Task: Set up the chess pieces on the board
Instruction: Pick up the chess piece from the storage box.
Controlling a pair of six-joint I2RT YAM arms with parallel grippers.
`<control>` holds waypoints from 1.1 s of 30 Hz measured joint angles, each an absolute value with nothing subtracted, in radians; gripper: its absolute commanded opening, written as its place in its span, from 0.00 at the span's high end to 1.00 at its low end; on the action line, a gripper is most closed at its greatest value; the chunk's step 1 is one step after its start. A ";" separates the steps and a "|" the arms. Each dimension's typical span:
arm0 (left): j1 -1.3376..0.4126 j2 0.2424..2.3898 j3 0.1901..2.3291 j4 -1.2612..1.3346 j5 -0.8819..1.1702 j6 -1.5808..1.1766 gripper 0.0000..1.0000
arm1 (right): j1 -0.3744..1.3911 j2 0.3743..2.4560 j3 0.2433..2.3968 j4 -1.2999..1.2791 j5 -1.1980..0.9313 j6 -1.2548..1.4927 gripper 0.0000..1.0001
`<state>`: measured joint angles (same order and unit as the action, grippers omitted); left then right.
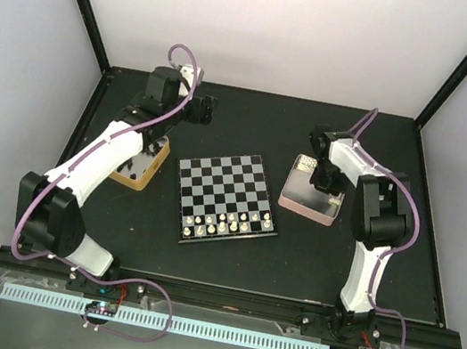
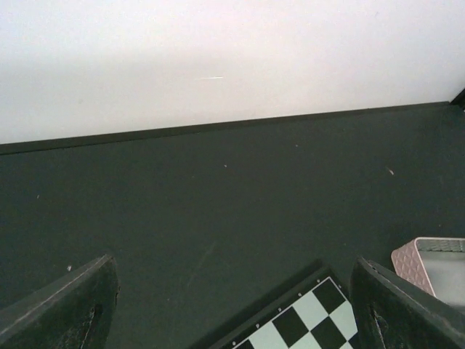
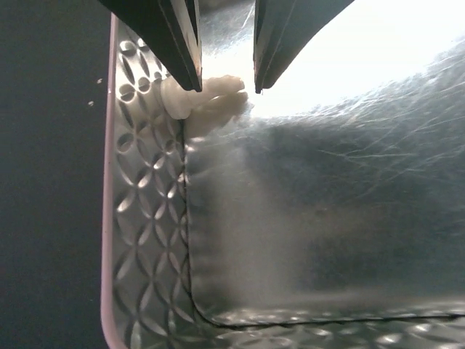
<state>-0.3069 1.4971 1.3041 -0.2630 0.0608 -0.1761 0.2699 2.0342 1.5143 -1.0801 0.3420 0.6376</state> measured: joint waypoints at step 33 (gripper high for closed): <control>-0.301 1.386 1.213 -0.271 0.056 -0.159 0.12 | 0.273 2.026 1.422 -0.945 0.232 0.677 0.82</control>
